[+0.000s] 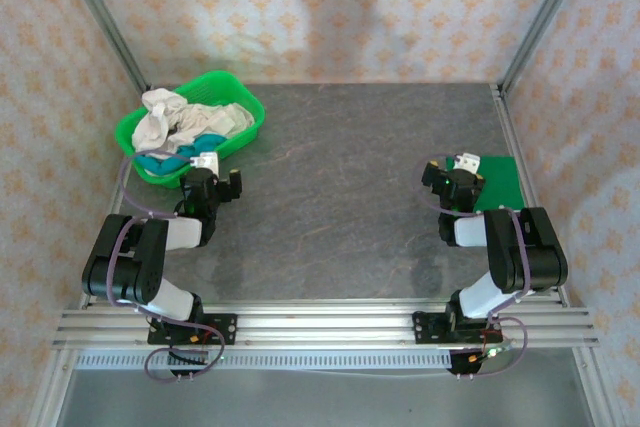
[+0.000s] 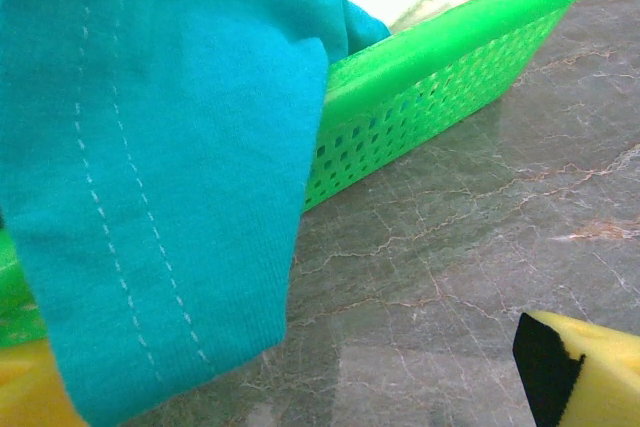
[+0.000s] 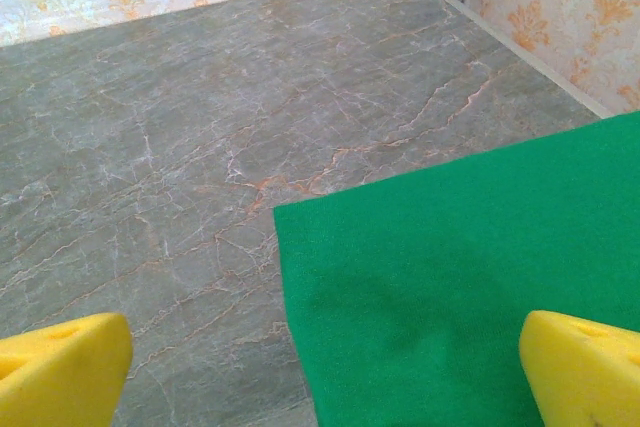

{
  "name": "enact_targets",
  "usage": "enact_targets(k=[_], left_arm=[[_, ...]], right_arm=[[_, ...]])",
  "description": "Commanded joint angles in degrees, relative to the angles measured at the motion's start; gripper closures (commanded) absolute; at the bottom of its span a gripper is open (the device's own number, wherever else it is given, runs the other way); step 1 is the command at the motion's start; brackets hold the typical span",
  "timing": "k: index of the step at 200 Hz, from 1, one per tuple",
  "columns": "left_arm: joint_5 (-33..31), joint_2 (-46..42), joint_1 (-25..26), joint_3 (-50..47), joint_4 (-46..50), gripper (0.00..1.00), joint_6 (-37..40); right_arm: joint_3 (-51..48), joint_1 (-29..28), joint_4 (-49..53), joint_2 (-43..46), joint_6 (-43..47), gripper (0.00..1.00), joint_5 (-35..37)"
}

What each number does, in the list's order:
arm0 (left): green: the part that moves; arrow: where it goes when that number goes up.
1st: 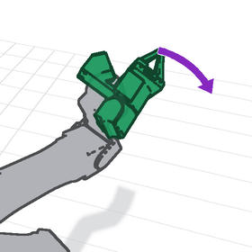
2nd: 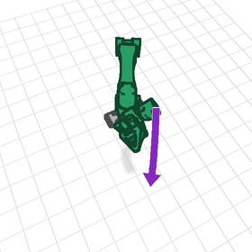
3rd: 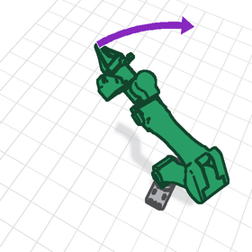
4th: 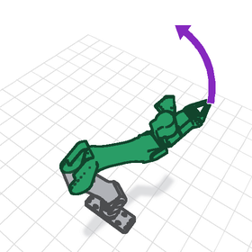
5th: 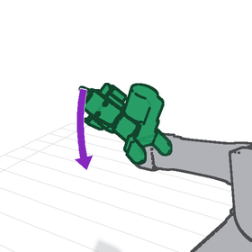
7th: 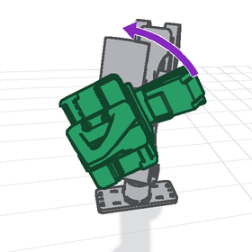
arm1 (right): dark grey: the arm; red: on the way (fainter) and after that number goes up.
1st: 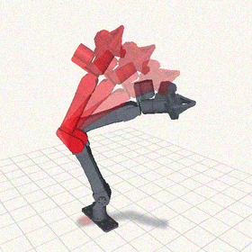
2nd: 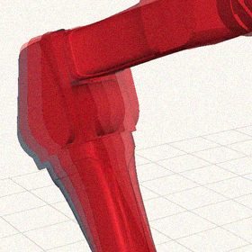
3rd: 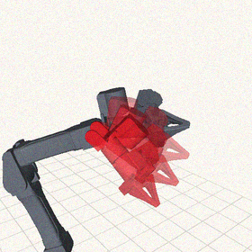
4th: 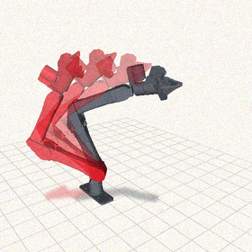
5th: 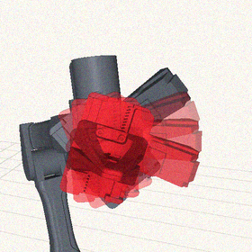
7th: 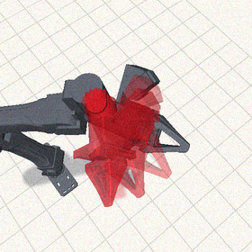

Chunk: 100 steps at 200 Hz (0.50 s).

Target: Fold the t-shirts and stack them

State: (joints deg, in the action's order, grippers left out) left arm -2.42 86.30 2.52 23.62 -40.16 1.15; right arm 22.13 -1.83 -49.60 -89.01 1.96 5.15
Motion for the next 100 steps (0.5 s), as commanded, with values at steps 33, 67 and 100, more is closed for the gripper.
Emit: enact_targets(k=[33,67,100], left_arm=[[-1.1,-0.8,-0.2,1.4,-1.1,0.00,0.0],[-0.2,-3.5,0.4,3.1,4.0,0.00,1.1],[3.4,-12.5,1.2,5.1,14.6,0.00,4.5]], right_arm=[[-0.2,0.1,-1.3,0.6,-0.2,0.01,0.6],[-1.9,0.1,-4.1,1.4,0.0,0.01,-0.6],[-2.8,-0.4,1.6,9.1,1.1,0.01,-1.9]])
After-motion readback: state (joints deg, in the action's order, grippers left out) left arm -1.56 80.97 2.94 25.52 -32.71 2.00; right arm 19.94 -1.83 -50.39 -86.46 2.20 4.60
